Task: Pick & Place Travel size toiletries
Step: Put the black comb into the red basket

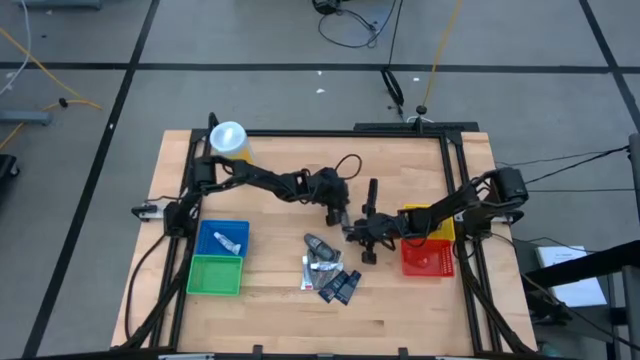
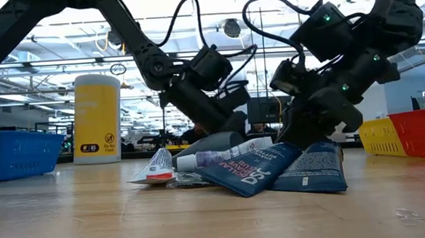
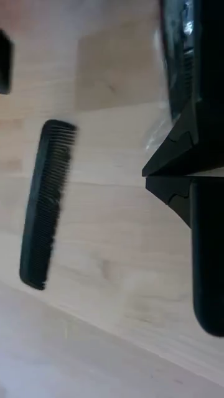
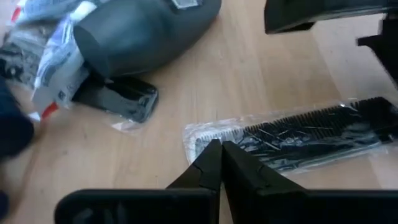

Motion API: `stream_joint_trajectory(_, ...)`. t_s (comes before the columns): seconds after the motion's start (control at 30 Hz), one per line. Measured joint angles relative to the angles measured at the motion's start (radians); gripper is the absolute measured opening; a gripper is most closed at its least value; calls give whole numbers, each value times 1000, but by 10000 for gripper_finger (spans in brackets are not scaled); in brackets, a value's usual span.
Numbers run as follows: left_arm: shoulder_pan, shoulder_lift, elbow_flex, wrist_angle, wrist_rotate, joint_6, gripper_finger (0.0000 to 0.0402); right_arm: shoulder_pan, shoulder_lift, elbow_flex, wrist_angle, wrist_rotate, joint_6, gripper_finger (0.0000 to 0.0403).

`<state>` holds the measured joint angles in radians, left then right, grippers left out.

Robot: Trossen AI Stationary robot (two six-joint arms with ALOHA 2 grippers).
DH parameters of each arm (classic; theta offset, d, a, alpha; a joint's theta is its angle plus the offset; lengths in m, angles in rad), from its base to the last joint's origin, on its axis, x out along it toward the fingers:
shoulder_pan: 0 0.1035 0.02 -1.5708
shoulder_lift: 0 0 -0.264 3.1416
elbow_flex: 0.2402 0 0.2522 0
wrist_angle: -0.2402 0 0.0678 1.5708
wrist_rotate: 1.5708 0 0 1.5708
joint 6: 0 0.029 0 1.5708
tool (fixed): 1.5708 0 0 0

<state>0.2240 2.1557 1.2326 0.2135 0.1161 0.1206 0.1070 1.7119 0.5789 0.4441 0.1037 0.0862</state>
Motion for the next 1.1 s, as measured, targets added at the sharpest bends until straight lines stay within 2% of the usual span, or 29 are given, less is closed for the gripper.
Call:
stream_joint_trajectory(0.1,0,-33,1,-146,-2,19,9,3,-26,-1,-52,55,-21,6)
stream_joint_trajectory(0.23,-1,-81,1,-301,-18,72,6,16,-82,-4,-110,203,-40,6)
stream_joint_trajectory(0.33,-7,-130,-4,-367,-85,57,3,30,-128,-8,-122,300,-67,6)
stream_joint_trajectory(0.43,-17,-182,-3,-362,-131,28,10,38,-181,-4,-134,312,-59,6)
stream_joint_trajectory(0.53,-41,-215,0,-344,-124,15,7,23,-223,-5,-176,312,18,9)
stream_joint_trajectory(0.63,-78,-209,-2,-308,-14,15,2,-27,-264,-4,-220,225,133,29)
stream_joint_trajectory(0.73,-121,-185,0,-254,67,79,6,-107,-282,-5,-257,60,229,69)
stream_joint_trajectory(0.9,-174,-126,-1,-187,42,138,3,-227,-277,-4,-287,-192,322,149)
stream_joint_trajectory(1.1,-160,-91,-1,-166,-44,127,2,-307,-217,-4,-290,-320,364,213)
